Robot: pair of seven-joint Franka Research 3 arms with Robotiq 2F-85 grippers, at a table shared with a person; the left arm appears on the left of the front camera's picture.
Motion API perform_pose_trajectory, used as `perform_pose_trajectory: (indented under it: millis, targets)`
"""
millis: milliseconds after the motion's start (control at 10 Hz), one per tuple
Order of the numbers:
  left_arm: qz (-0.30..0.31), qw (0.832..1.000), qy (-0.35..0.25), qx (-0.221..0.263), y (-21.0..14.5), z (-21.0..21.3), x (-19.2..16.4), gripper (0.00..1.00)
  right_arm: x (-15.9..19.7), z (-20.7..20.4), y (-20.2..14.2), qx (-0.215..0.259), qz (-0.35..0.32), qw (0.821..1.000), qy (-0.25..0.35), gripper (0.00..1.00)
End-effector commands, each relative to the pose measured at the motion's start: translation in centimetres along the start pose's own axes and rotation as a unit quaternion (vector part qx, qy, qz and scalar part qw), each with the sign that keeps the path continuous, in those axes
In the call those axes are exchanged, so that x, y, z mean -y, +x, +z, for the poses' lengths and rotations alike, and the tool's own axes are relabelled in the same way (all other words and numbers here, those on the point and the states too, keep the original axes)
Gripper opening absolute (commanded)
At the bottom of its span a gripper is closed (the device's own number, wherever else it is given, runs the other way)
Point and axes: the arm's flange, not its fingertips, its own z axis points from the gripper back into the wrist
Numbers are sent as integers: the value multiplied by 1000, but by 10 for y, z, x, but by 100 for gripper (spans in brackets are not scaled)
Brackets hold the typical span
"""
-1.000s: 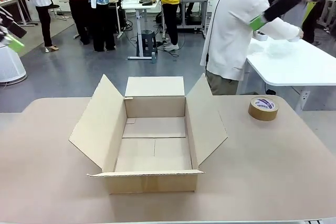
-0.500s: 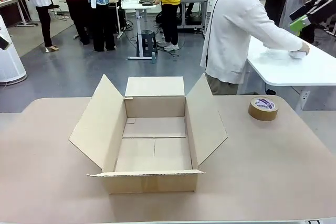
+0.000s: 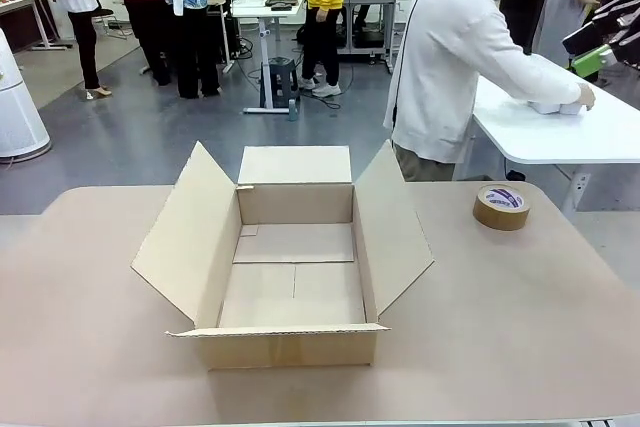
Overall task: Wrap the clocks to prevent damage.
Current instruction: Open the side flaps of the Package Box.
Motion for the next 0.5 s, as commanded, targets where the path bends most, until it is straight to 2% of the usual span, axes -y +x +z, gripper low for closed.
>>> perform_pose_trajectory:
  millis: [0, 200, 300, 400]
  targets:
    - [0, 999, 47, -5, 10, -14, 11, 100, -1, -3, 2, 0, 9, 1000, -1, 100]
    - [3, 997, 72, -3, 5, -11, 11, 100, -4, -6, 1, -8, 34, 999, -4, 97]
    - [-2, 997, 80, 1, 3, -9, 9, 47, -4, -7, 2, -8, 31, 999, -11, 40]
    - [0, 996, 89, -1, -1, -11, 12, 41, -4, -7, 3, -12, 28, 999, -11, 37]
